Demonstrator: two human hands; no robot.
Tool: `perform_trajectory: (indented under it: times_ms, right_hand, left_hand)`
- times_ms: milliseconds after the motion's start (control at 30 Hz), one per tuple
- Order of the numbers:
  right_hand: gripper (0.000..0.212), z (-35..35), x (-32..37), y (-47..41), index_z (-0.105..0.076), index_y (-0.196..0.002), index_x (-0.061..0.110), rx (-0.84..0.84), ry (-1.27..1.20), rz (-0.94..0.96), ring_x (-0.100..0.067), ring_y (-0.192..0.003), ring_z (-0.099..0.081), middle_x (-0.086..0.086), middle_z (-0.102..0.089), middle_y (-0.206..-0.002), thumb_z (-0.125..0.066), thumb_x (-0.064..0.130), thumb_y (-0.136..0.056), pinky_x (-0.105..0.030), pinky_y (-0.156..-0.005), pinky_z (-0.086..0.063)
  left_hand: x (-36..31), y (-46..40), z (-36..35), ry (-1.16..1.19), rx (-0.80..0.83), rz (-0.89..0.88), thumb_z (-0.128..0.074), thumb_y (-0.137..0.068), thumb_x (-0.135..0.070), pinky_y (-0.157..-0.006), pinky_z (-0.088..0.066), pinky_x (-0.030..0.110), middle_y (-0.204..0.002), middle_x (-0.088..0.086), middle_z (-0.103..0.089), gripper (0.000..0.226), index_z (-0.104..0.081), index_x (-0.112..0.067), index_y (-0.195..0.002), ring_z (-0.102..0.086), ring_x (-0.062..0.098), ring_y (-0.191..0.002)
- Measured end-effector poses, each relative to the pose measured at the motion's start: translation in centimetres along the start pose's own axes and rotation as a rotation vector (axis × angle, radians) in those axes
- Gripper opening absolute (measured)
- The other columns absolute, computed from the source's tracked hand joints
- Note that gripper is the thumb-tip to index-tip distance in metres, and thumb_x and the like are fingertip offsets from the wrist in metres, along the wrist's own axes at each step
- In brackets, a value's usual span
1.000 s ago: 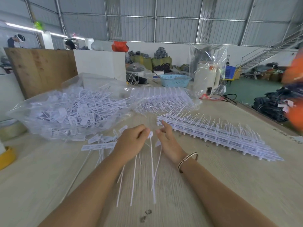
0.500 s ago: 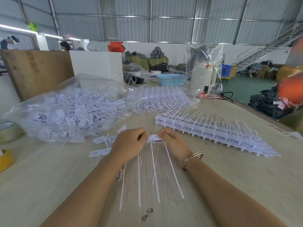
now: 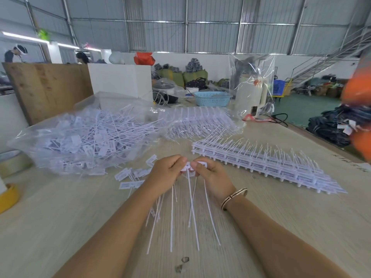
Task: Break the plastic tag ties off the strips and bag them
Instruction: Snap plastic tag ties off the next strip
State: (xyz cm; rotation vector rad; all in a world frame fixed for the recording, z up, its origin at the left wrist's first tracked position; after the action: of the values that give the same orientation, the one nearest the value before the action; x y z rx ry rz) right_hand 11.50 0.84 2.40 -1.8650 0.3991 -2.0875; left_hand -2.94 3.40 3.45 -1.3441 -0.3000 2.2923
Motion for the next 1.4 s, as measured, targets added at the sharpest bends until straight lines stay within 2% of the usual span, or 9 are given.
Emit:
perform_trajectory:
  times_ms: [300,500,633,800,967,1100,1233,1300,1400]
  right_hand:
    - [0.023,1.8,-0.2,-0.5,-0.066,-0.073,0.02,-0.222,-0.011,0.05,-0.004,-0.056,-0.051,0.011,-0.063,-0.065,-0.054,0.017,-0.093,-0.016,-0.067,-0.044]
    - [0.03,1.7,-1.4,-0.7,-0.046,-0.062,0.014,-0.204,0.057,-0.121,-0.008,-0.057,-0.044,0.002,-0.047,-0.059,-0.05,0.013,-0.092,-0.011,-0.06,-0.037]
    - [0.024,1.8,-2.2,-1.2,-0.046,-0.069,0.019,-0.185,0.231,-0.26,-0.02,-0.077,-0.046,0.0,-0.049,-0.073,-0.041,0.015,-0.092,-0.035,-0.079,-0.034]
    - [0.016,1.8,-2.3,-1.1,-0.041,-0.105,0.036,-0.168,0.343,-0.241,-0.017,-0.108,-0.048,0.011,-0.05,-0.102,-0.048,0.029,-0.092,-0.048,-0.106,-0.03]
    - [0.018,1.8,-0.8,-0.6,-0.048,-0.112,0.037,-0.171,0.17,-0.15,-0.012,-0.118,-0.046,0.01,-0.052,-0.119,-0.046,0.029,-0.096,-0.046,-0.109,-0.027]
    - [0.02,0.5,0.2,0.4,-0.065,-0.1,0.029,-0.036,0.18,-0.07,-0.009,-0.107,-0.054,0.007,-0.064,-0.106,-0.048,0.036,-0.094,-0.036,-0.102,-0.034]
    - [0.016,0.1,0.5,0.4,-0.064,-0.076,0.02,0.013,0.253,-0.029,-0.008,-0.072,-0.049,0.003,-0.056,-0.074,-0.057,0.022,-0.09,-0.02,-0.071,-0.036]
    - [0.02,0.5,0.4,0.2,-0.06,-0.071,0.014,-0.012,0.225,-0.012,-0.012,-0.069,-0.044,-0.001,-0.051,-0.07,-0.057,0.013,-0.091,-0.023,-0.068,-0.034]
    - [0.021,0.8,0.4,0.2,-0.057,-0.071,0.011,-0.024,0.199,0.0,-0.009,-0.066,-0.041,0.0,-0.046,-0.067,-0.056,0.014,-0.091,-0.02,-0.065,-0.032]
  left_hand:
    - [0.7,-0.1,2.0,0.153,-0.188,0.05,-0.042,-0.099,-0.033,-0.046,-0.034,0.01,-0.045,-0.01,-0.047,0.043,-0.046,-0.02,-0.058,-0.045,0.004,-0.045]
    - [0.2,0.6,1.5,-0.073,-0.126,-0.044,-0.044,-0.098,-0.027,-0.054,-0.037,0.023,-0.043,-0.017,-0.047,0.049,-0.051,-0.04,-0.052,-0.046,0.0,-0.043]
    - [0.2,0.7,1.9,-0.044,-0.115,-0.023,-0.042,-0.088,-0.029,-0.052,-0.034,0.025,-0.048,-0.015,-0.053,0.036,-0.053,-0.033,-0.054,-0.048,0.003,-0.043]
    - [-0.6,1.0,1.6,-0.128,0.004,-0.064,-0.035,-0.075,-0.026,-0.054,-0.034,0.033,-0.06,0.016,-0.054,0.024,-0.052,-0.022,-0.059,-0.042,0.02,-0.049]
    - [-0.8,1.0,1.0,-0.216,0.013,-0.153,-0.033,-0.083,-0.016,-0.058,-0.035,0.034,-0.066,-0.004,-0.046,0.017,-0.046,-0.021,-0.072,-0.044,0.017,-0.059]
    - [-0.5,1.0,0.2,-0.235,0.066,-0.159,-0.04,-0.091,-0.005,-0.057,-0.035,0.018,-0.086,-0.01,-0.049,0.03,-0.04,-0.028,-0.109,-0.048,0.002,-0.063]
    - [-1.0,1.5,-0.5,-0.289,0.116,-0.221,-0.043,-0.087,-0.005,-0.056,-0.033,0.014,-0.1,-0.012,-0.05,0.038,-0.037,-0.024,-0.12,-0.048,-0.006,-0.064]
    - [-1.3,1.4,0.2,-0.405,0.029,-0.255,-0.043,-0.089,-0.012,-0.06,-0.036,0.023,-0.103,-0.013,-0.052,0.028,-0.046,-0.023,-0.115,-0.048,-0.001,-0.064]
    - [-1.4,1.0,1.1,-0.517,-0.079,-0.219,-0.041,-0.093,-0.021,-0.053,-0.031,0.025,-0.07,-0.014,-0.052,0.015,-0.053,-0.024,-0.085,-0.05,0.011,-0.061]
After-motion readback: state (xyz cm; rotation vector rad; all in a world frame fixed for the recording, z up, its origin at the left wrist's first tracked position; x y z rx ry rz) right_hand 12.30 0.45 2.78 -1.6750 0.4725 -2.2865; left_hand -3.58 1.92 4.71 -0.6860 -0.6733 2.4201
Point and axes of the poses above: each hand's wrist, its own y-axis away from the middle knuckle, its own z-axis out of the back of the hand, x = y × z, the point moved 2 cm from there along -y, towards the middle knuckle
